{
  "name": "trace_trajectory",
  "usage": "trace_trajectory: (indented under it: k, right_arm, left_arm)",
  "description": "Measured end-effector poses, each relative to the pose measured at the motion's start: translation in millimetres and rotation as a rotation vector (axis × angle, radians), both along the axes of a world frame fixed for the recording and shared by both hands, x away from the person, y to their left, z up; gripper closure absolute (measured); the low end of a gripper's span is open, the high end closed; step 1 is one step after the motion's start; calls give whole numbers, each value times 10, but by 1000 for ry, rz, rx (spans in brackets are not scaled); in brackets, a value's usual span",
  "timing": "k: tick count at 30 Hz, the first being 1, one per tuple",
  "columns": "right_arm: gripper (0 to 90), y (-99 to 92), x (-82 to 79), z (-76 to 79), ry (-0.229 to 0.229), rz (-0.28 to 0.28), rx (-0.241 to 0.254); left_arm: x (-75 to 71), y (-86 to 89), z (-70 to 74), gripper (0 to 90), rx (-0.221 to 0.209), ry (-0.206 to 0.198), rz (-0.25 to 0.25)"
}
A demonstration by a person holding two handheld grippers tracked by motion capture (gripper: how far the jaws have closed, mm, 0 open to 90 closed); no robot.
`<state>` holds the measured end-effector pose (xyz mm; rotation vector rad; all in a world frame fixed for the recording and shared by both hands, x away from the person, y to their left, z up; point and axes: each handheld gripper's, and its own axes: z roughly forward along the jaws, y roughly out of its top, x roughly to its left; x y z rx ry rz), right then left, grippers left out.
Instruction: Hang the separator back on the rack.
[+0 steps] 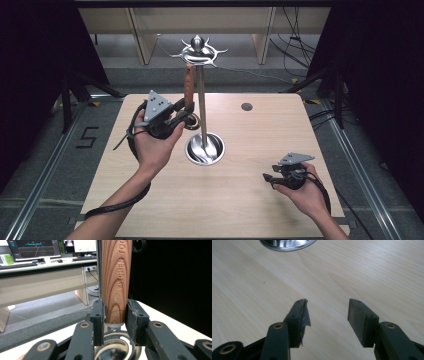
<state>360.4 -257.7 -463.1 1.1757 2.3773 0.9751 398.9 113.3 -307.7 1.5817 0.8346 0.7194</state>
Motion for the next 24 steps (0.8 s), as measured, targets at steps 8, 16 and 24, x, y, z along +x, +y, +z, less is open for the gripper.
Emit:
trace_trajectory:
  k: [8, 16, 24]
  right_arm:
    - [499, 24, -1, -8, 10, 7, -2]
    - [496, 15, -1, 9, 29, -4, 11]
    - [493, 17, -2, 4, 35, -5, 8]
  left_arm:
    - [86, -38, 37, 682, -2, 44, -18]
    - [65, -38, 36, 645, -5, 85, -14]
    - [8, 79, -6, 544, 11, 164, -41]
